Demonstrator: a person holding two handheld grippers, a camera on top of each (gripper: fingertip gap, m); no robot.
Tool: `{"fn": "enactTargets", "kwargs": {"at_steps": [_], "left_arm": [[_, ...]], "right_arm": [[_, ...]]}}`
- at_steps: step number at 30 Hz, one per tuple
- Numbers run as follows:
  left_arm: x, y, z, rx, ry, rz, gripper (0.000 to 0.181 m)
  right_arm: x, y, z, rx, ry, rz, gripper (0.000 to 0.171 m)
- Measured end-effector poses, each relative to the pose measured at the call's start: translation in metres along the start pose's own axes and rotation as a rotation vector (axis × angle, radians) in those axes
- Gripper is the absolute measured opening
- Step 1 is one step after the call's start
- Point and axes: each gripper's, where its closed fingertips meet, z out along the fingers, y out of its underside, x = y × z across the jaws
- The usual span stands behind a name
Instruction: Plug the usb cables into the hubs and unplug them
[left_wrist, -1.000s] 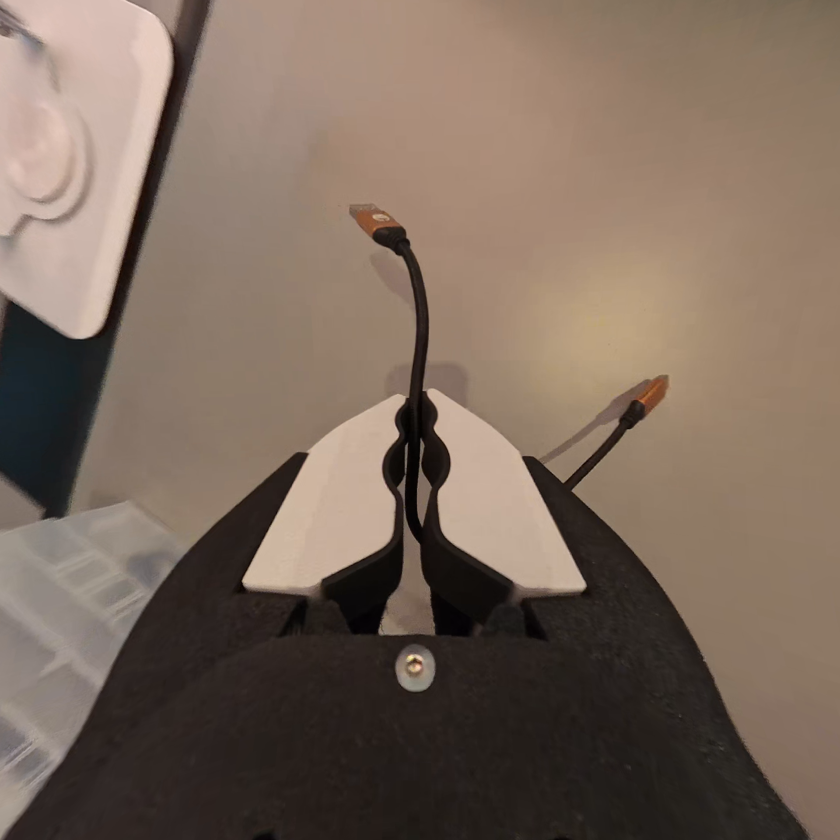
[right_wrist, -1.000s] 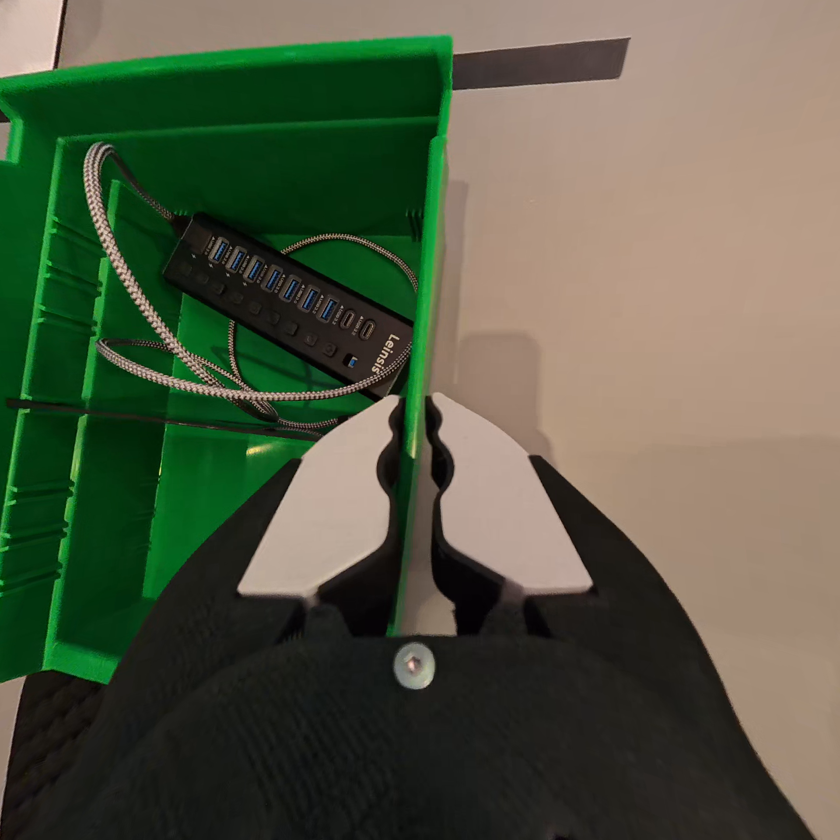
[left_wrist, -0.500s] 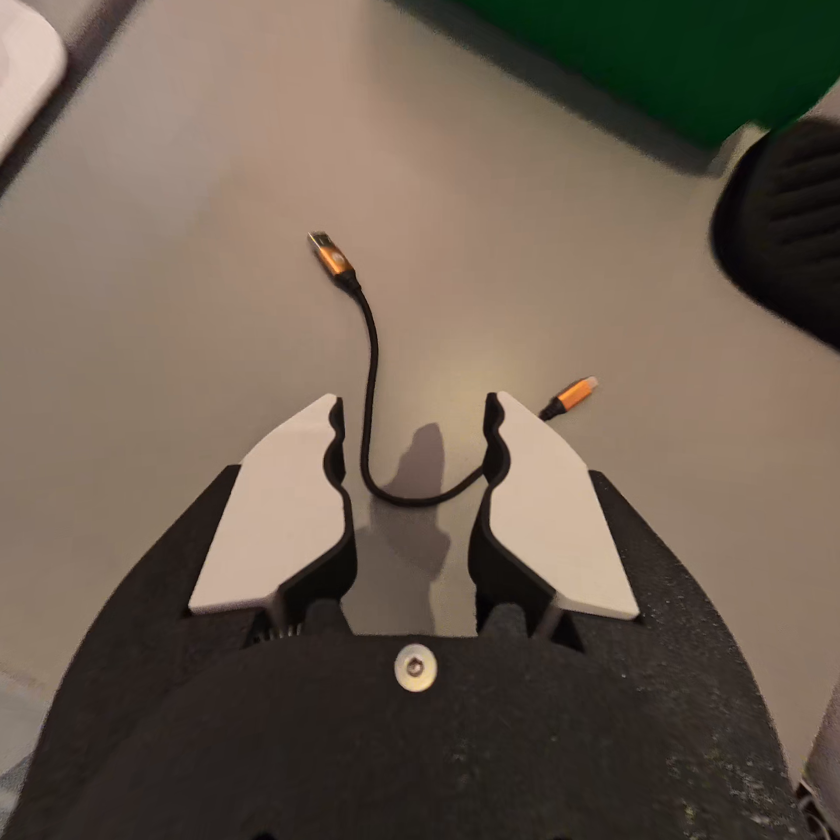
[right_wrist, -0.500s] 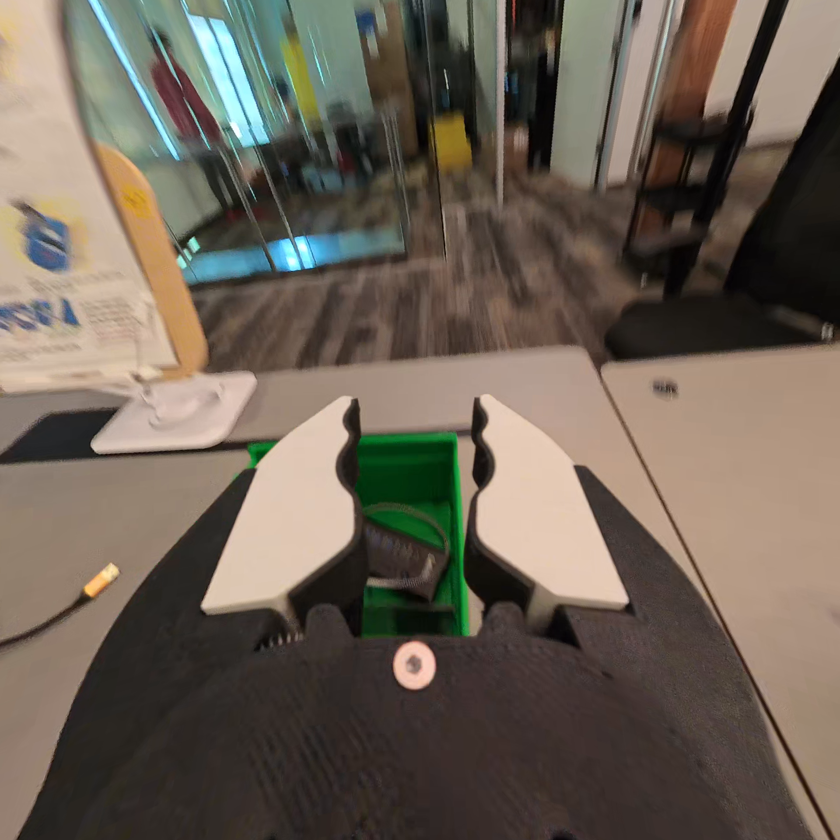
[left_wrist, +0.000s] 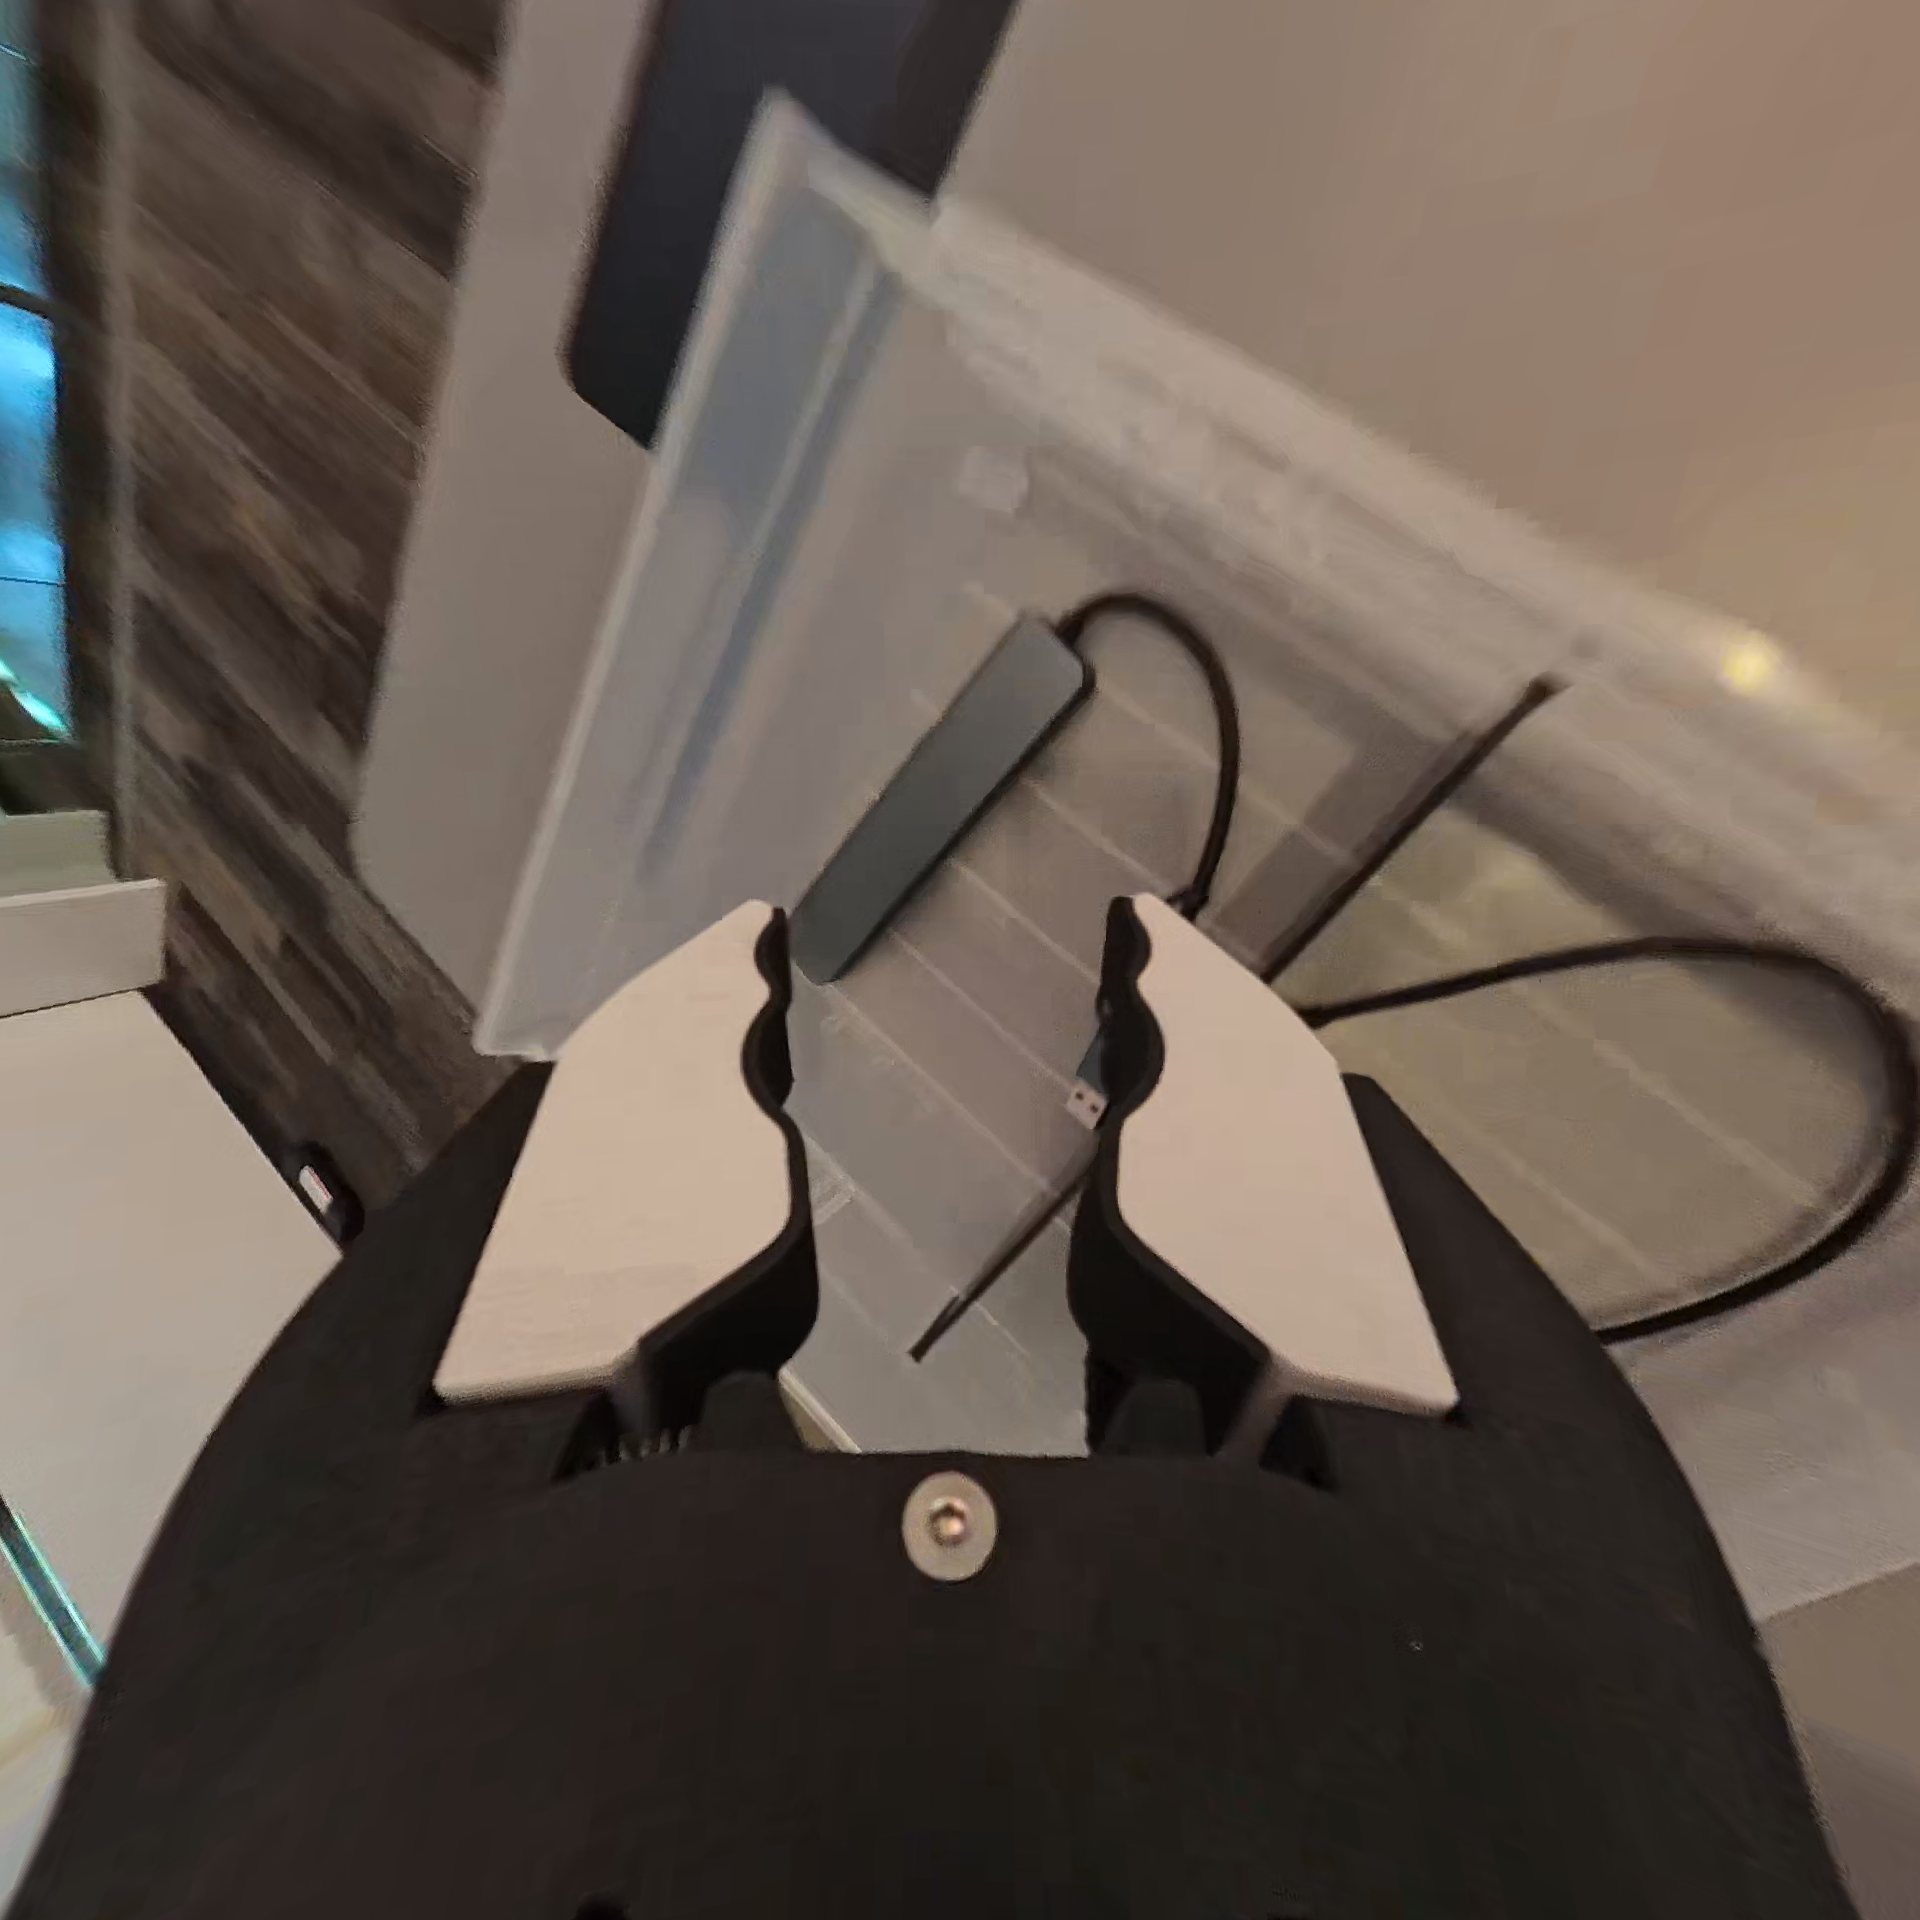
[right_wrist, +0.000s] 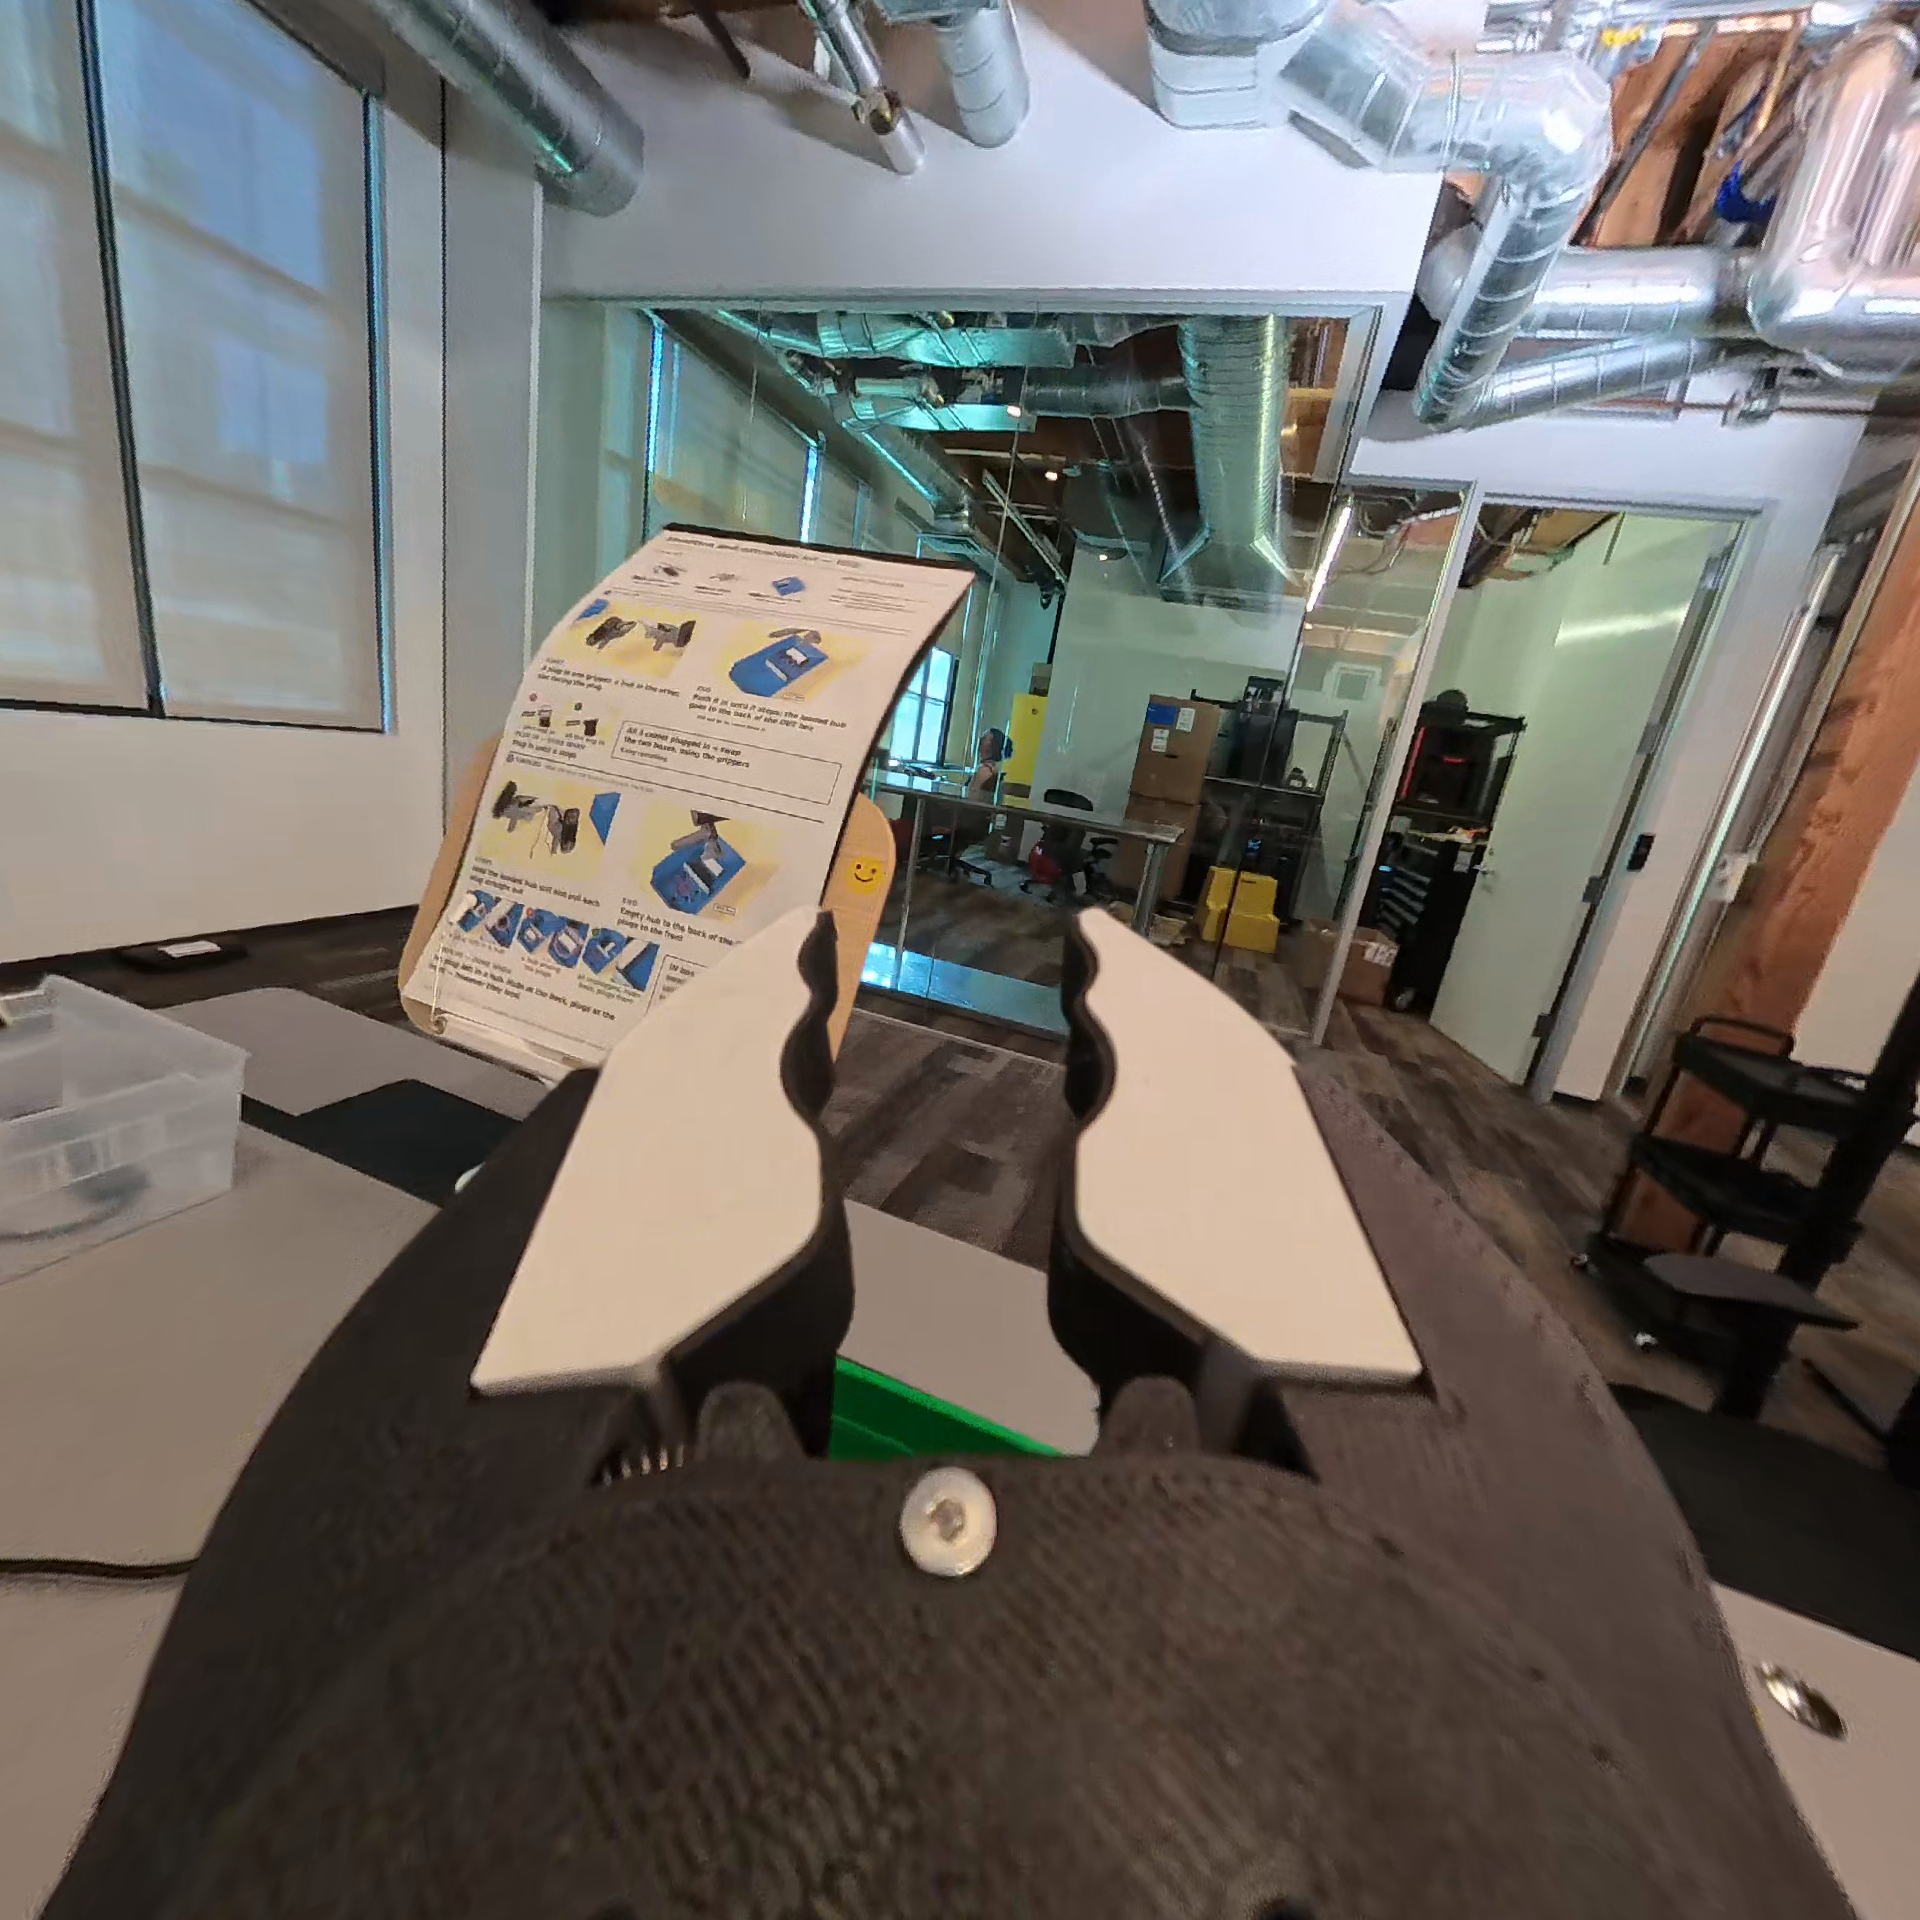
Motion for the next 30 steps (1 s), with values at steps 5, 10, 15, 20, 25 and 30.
{"fn": "enactTargets", "kwargs": {"at_steps": [5, 10, 15, 20, 25, 30], "left_arm": [[-0.004, 0.025, 0.055, -0.103, 0.176, 0.086, 0.039], [-0.002, 0.019, 0.08, -0.076, 0.301, 0.185, 0.047], [-0.001, 0.017, 0.099, -0.093, 0.326, 0.321, 0.048], [0.004, 0.009, 0.104, -0.045, 0.389, 0.312, 0.031], [0.014, -0.005, 0.102, 0.107, 0.422, 0.319, 0.032], [0.015, -0.01, 0.103, 0.127, 0.417, 0.265, 0.032]], "right_arm": [[-0.034, -0.008, 0.009, 0.079, -0.206, 0.125, 0.041], [-0.039, 0.009, 0.021, 0.005, -0.221, 0.11, 0.041], [-0.057, 0.018, 0.03, -0.051, -0.273, 0.067, 0.041], [-0.075, 0.029, 0.039, -0.087, -0.339, 0.045, 0.041], [-0.079, 0.045, 0.046, -0.144, -0.342, 0.02, 0.041], [-0.084, 0.053, 0.047, -0.184, -0.368, 0.009, 0.041]]}}
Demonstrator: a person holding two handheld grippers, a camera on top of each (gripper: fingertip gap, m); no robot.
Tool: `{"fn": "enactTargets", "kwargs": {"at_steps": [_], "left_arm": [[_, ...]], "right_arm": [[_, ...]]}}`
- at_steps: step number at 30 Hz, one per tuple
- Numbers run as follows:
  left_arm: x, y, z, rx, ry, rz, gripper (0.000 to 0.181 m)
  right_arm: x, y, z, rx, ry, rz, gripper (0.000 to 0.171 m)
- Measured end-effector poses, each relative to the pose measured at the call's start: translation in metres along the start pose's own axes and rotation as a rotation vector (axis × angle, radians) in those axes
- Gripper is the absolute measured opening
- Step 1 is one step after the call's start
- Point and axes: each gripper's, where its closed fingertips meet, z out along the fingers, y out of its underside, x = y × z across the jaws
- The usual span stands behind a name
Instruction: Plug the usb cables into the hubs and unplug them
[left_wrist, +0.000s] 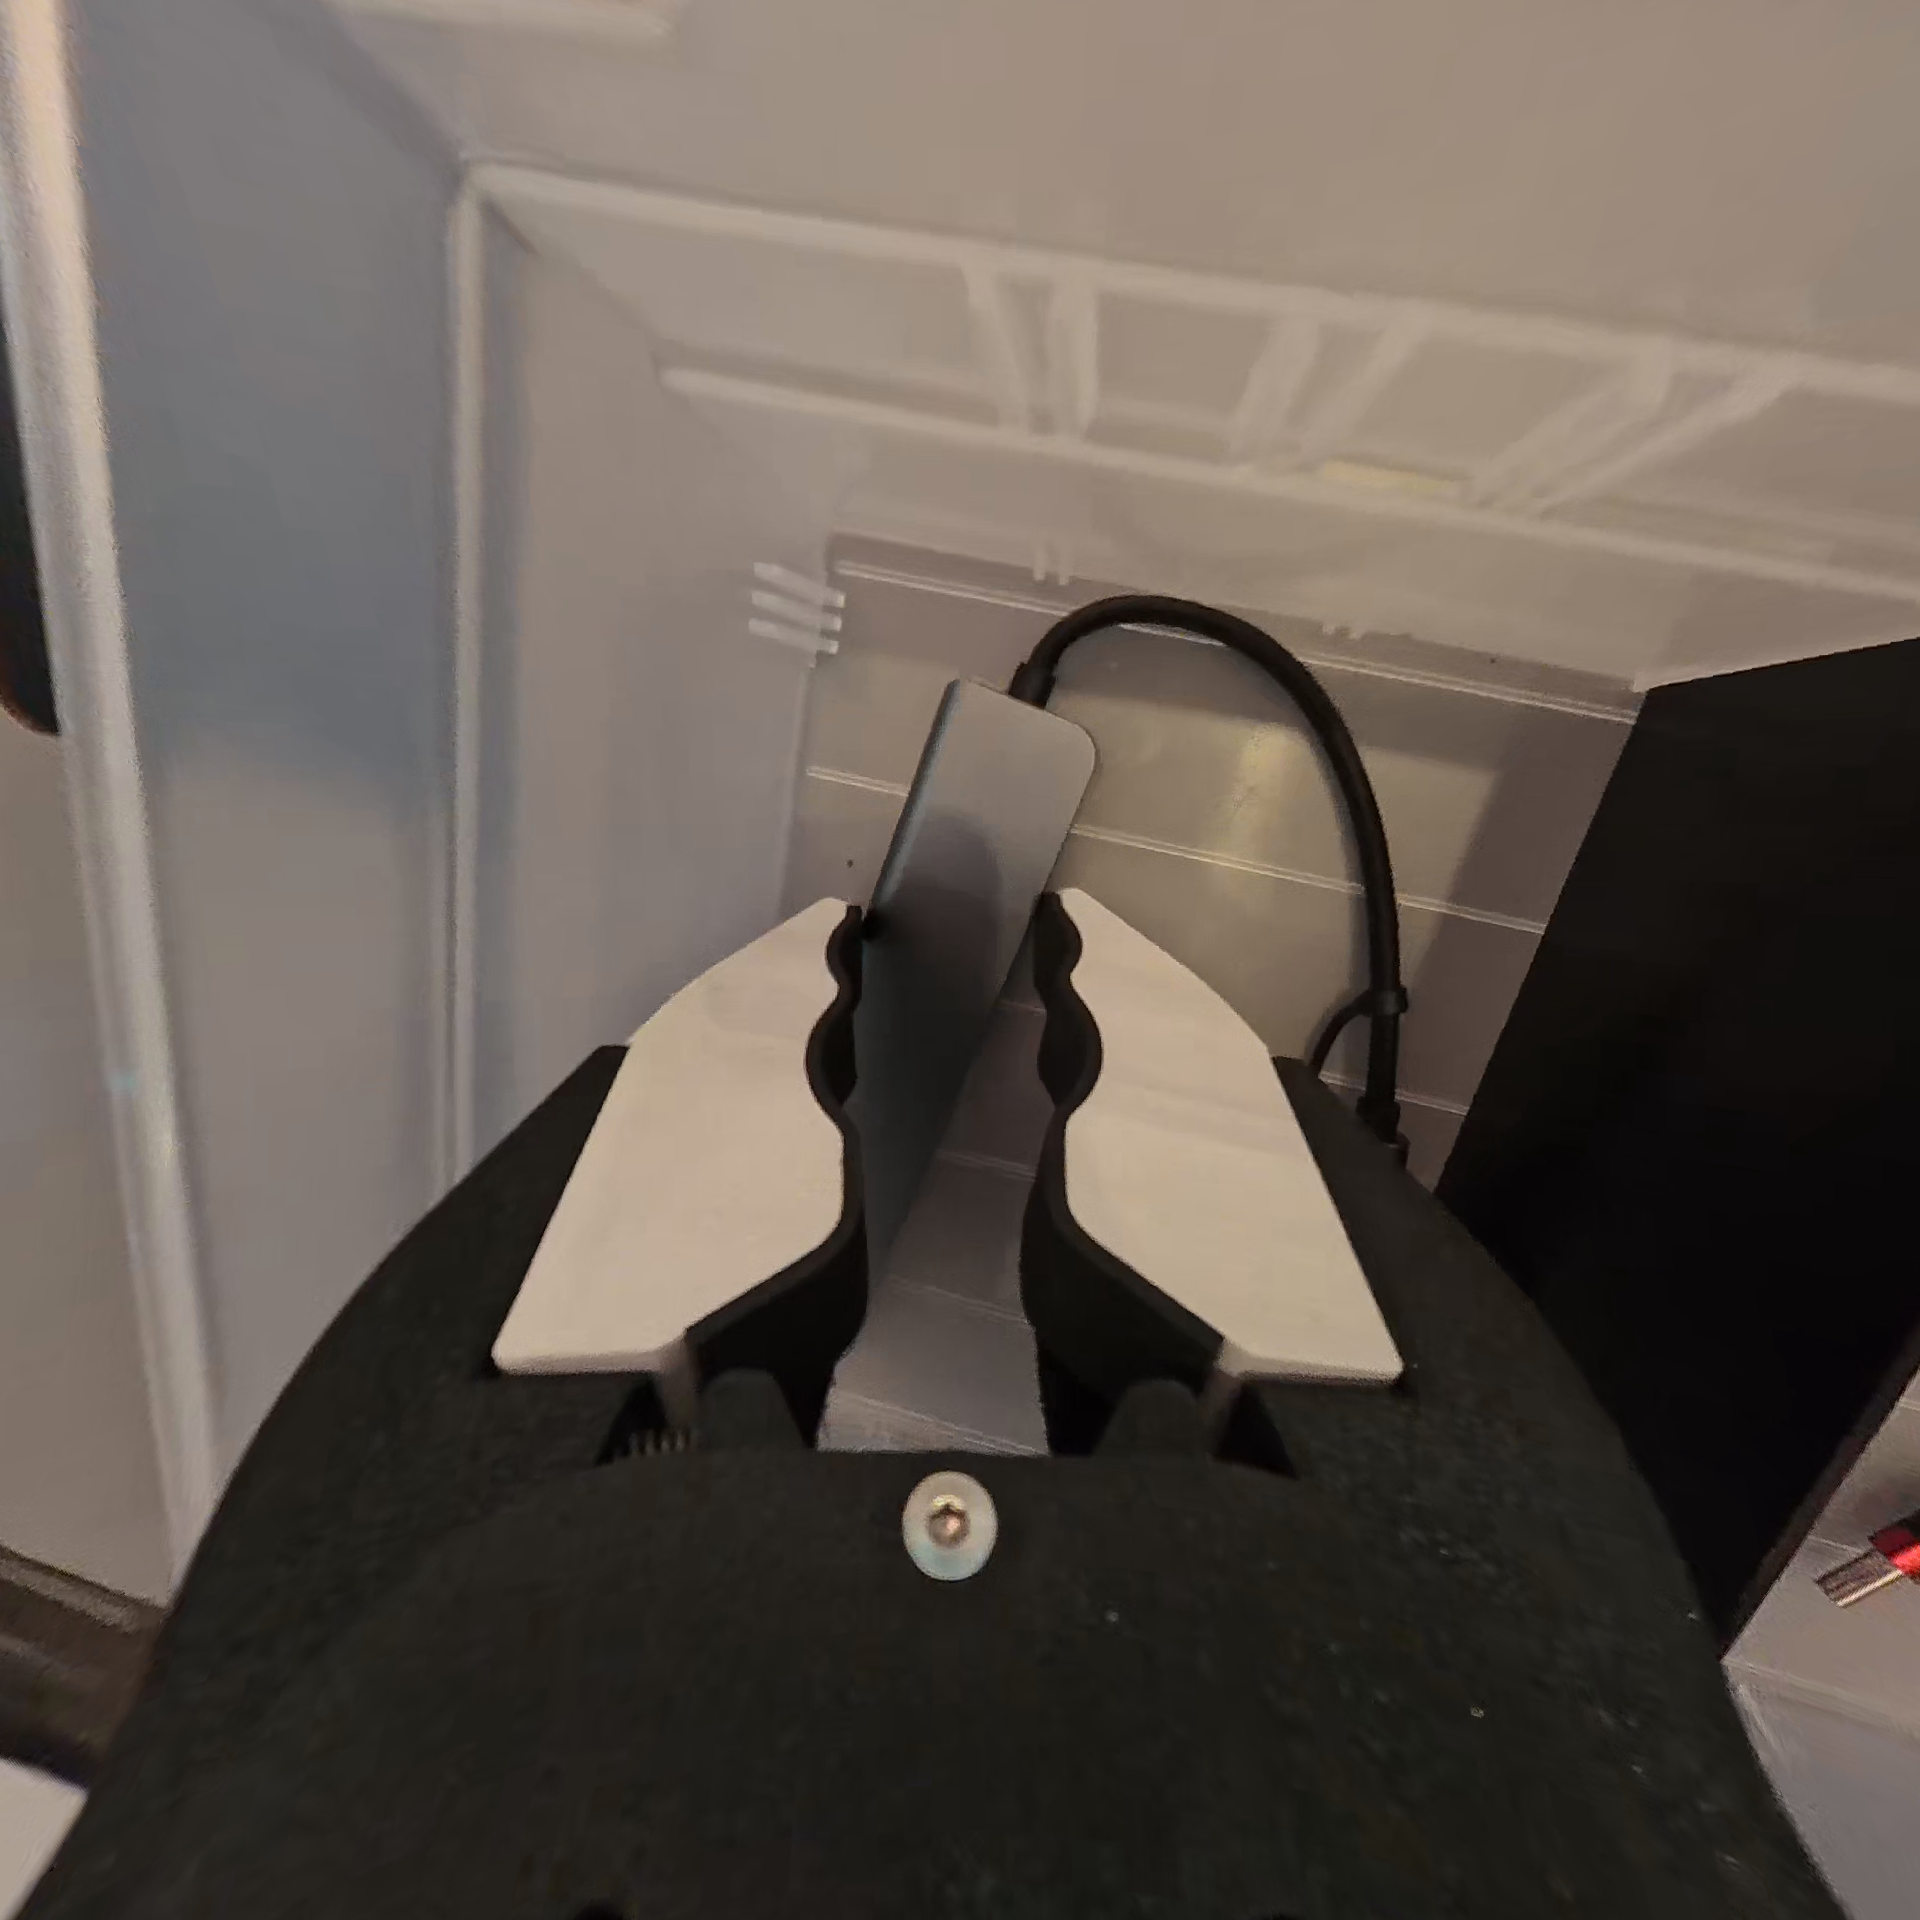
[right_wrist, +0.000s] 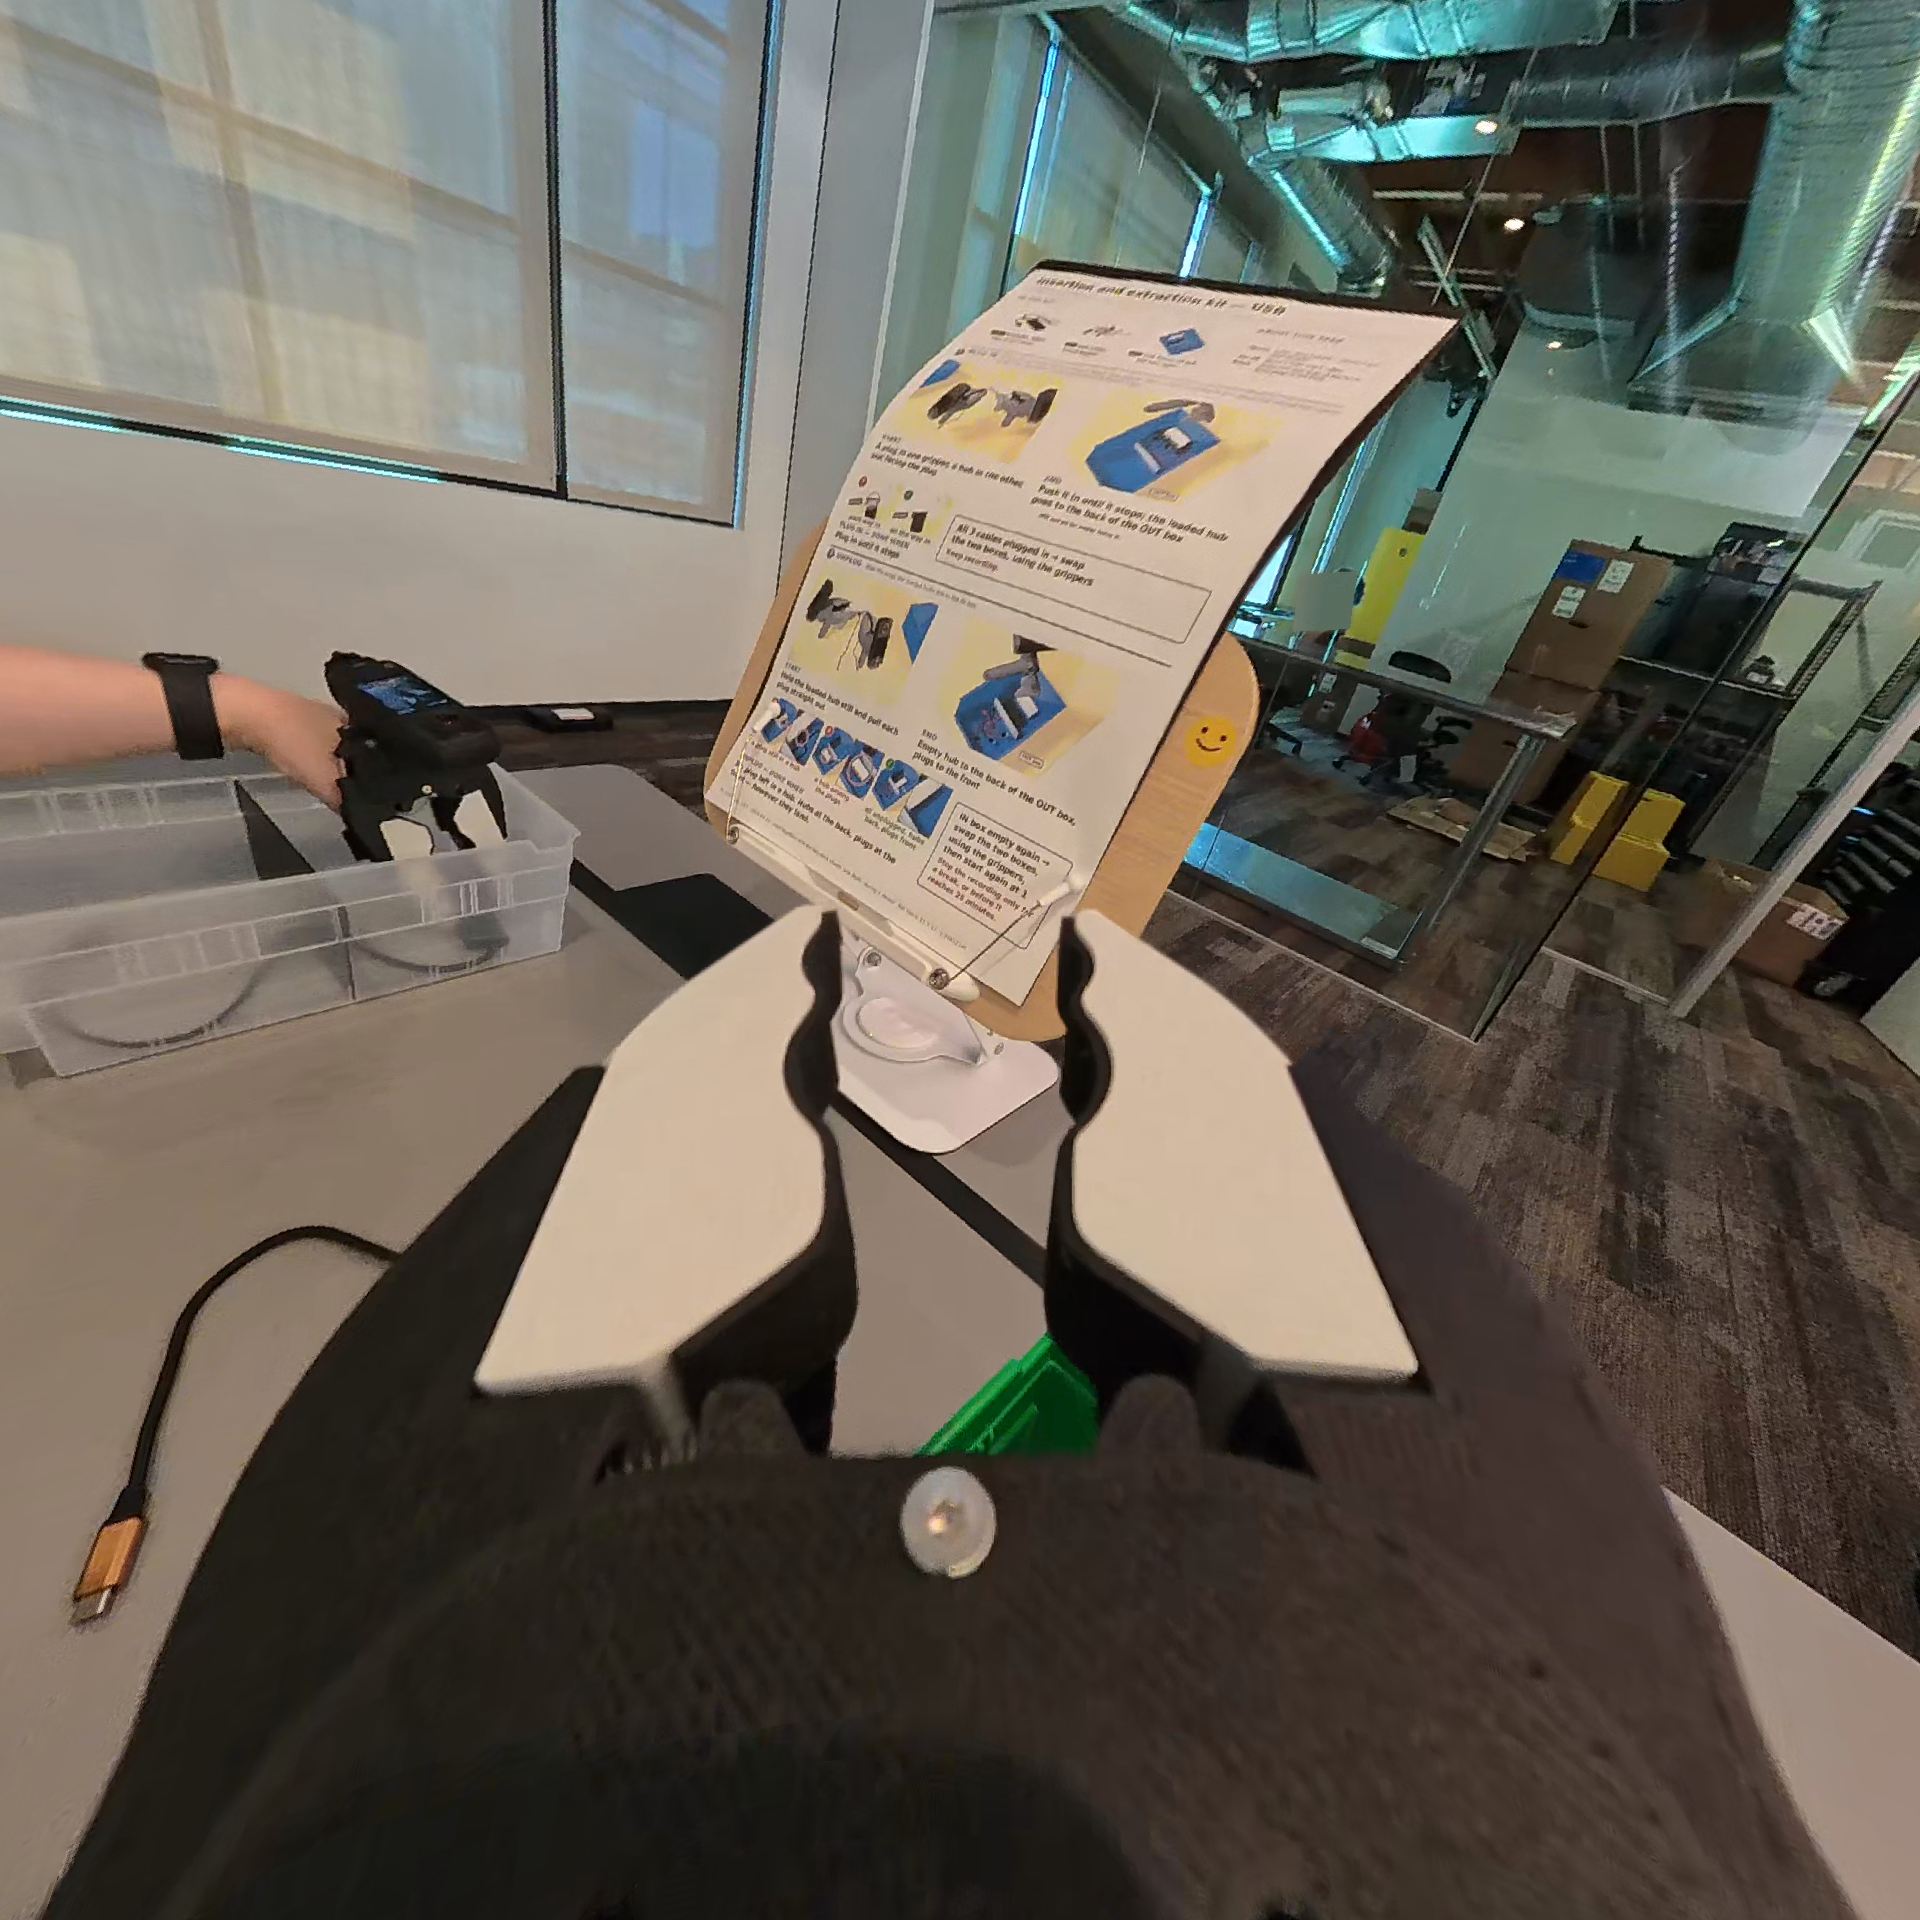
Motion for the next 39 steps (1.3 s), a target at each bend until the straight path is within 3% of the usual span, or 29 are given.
{"fn": "enactTargets", "kwargs": {"at_steps": [5, 13, 21, 22, 26, 30, 35, 39], "left_arm": [[-0.008, 0.019, -0.009, -0.116, -0.057, -0.123, 0.03], [-0.017, -0.004, -0.091, 0.023, -0.292, -0.203, 0.028], [0.031, -0.093, -0.209, 0.38, -0.422, -0.183, 0.027], [0.044, -0.107, -0.221, 0.419, -0.404, -0.165, 0.004], [0.093, -0.171, -0.262, 0.602, -0.414, -0.103, 0.0], [0.147, -0.201, -0.221, 0.562, -0.223, -0.117, 0.0], [0.172, -0.203, -0.157, 0.473, -0.188, -0.142, 0.001], [0.156, -0.195, -0.111, 0.284, -0.265, -0.109, 0.012]], "right_arm": [[-0.005, 0.002, 0.0, -0.019, -0.026, -0.017, 0.039], [-0.022, -0.004, 0.006, -0.01, -0.084, -0.033, 0.039], [-0.066, -0.02, 0.019, 0.037, -0.208, -0.063, 0.039], [-0.074, -0.022, 0.022, 0.047, -0.231, -0.057, 0.039], [-0.113, -0.024, 0.035, 0.024, -0.333, -0.07, 0.039], [-0.135, -0.011, 0.04, -0.063, -0.363, -0.165, 0.039], [-0.142, -0.008, 0.038, -0.07, -0.411, -0.105, 0.04], [-0.139, -0.013, 0.034, -0.05, -0.405, -0.117, 0.04]]}}
